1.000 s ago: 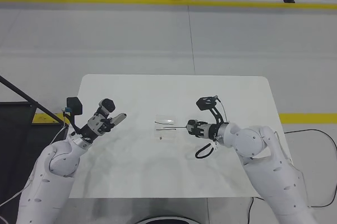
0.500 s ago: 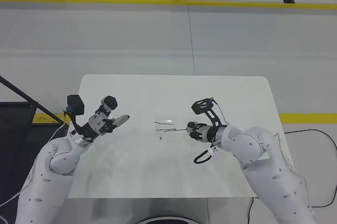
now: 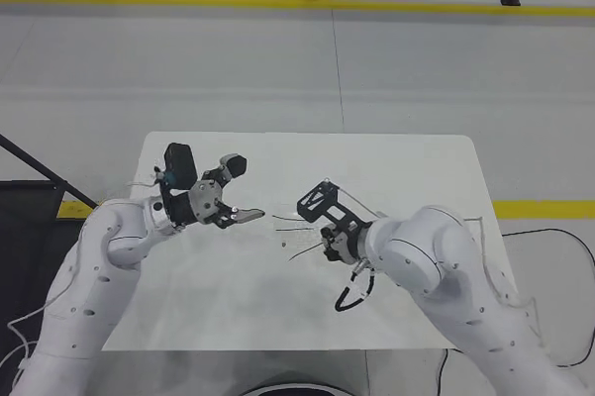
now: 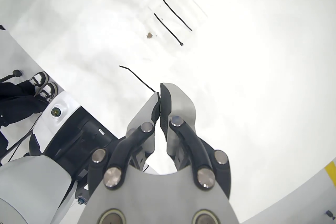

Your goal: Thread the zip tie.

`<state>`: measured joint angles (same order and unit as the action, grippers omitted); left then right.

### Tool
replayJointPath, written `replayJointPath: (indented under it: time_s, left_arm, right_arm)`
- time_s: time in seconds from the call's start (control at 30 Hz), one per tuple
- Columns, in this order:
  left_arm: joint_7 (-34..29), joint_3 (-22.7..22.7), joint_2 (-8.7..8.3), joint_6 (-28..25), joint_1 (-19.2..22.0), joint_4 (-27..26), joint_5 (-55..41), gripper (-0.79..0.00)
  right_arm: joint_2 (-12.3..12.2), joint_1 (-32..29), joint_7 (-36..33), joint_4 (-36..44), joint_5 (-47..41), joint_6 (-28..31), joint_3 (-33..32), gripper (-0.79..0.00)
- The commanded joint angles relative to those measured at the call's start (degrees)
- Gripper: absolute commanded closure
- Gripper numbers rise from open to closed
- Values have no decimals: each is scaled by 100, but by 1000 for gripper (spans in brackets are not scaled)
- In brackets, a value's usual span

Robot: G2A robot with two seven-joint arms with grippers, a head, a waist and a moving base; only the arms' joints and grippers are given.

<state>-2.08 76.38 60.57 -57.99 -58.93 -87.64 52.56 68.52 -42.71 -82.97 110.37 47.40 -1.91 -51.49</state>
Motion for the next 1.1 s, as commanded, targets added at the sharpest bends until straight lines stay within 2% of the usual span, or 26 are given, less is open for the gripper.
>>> replayJointPath:
  time_s: [0.0,0.37,0.43,0.5,0.63,0.8,0.83,0.97,1.0,1.07]
  left_arm:
    - [31,-124,-49,-1,26,-14,-9,-785]
    - [-82,-182,-54,-1,-31,-92,71,-785]
    - [-237,-235,-67,-1,-6,-107,135,-785]
    - [-428,-405,-86,-1,42,-95,142,-785]
    - [-781,-796,-178,-1,214,28,-110,-785]
    - [-1032,-1326,-417,-1,515,106,-444,-785]
    - [-1032,-1445,-468,-1,557,88,-500,-763]
    - [-968,-1804,-676,-1,747,127,-652,-462]
    - [-923,-1881,-721,-1,795,150,-686,-406]
    - [-843,-2074,-801,-1,887,174,-775,-385]
  right_arm:
    - [15,35,38,-40,-161,53,24,0]
    - [15,35,38,-40,-161,53,24,0]
    - [7,-62,305,-14,-222,248,3,0]
    - [-19,-105,415,49,-255,425,-123,0]
    - [-62,-92,215,261,-244,628,-259,0]
    - [-59,83,-59,404,-170,592,-212,0]
    - [-52,131,-105,407,-172,574,-183,0]
    - [-16,316,-194,365,-191,487,-56,0]
    - [-7,359,-207,350,-195,467,-24,0]
    - [12,442,-235,314,-196,422,35,0]
